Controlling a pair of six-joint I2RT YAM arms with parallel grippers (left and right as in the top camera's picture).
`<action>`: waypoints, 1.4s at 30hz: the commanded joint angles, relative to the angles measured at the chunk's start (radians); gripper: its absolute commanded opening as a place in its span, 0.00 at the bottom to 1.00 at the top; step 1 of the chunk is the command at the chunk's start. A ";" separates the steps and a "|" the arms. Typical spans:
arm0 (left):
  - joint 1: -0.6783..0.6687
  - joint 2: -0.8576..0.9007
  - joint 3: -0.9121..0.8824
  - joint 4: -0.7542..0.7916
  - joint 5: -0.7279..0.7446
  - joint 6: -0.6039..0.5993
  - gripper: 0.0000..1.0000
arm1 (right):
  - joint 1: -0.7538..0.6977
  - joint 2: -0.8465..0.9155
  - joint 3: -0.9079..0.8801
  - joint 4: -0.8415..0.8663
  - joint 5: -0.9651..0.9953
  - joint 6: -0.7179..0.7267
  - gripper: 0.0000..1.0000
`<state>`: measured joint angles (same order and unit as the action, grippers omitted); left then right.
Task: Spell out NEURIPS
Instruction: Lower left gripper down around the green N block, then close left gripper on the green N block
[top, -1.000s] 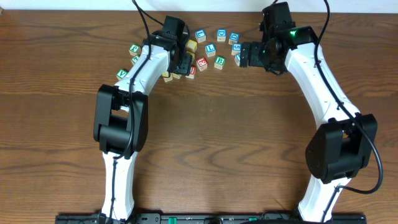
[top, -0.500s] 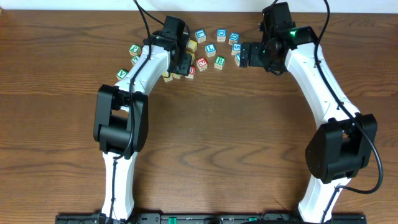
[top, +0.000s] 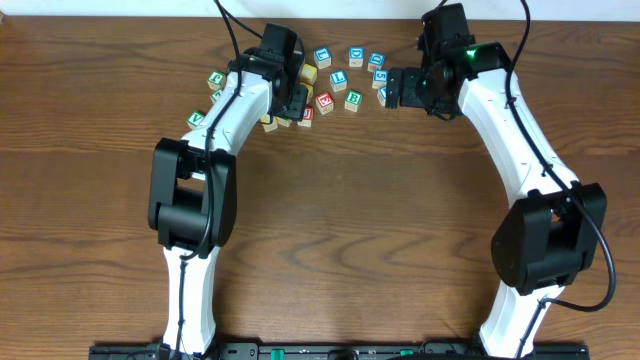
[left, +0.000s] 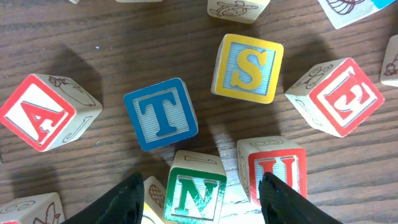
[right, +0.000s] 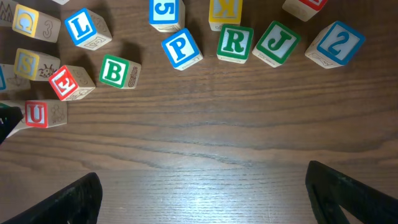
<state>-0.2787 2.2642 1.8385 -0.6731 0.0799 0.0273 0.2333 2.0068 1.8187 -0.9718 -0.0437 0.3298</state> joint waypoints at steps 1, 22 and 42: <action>-0.002 -0.035 0.003 -0.004 -0.002 0.013 0.59 | 0.007 0.008 0.018 -0.001 0.015 0.006 0.99; -0.001 -0.021 -0.002 0.002 -0.002 0.026 0.50 | 0.011 0.008 0.018 -0.001 0.015 0.006 0.99; 0.014 -0.021 -0.005 0.014 -0.020 0.069 0.46 | 0.011 0.008 0.018 -0.001 0.015 0.006 0.99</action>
<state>-0.2768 2.2623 1.8385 -0.6651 0.0727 0.0814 0.2379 2.0068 1.8187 -0.9718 -0.0437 0.3298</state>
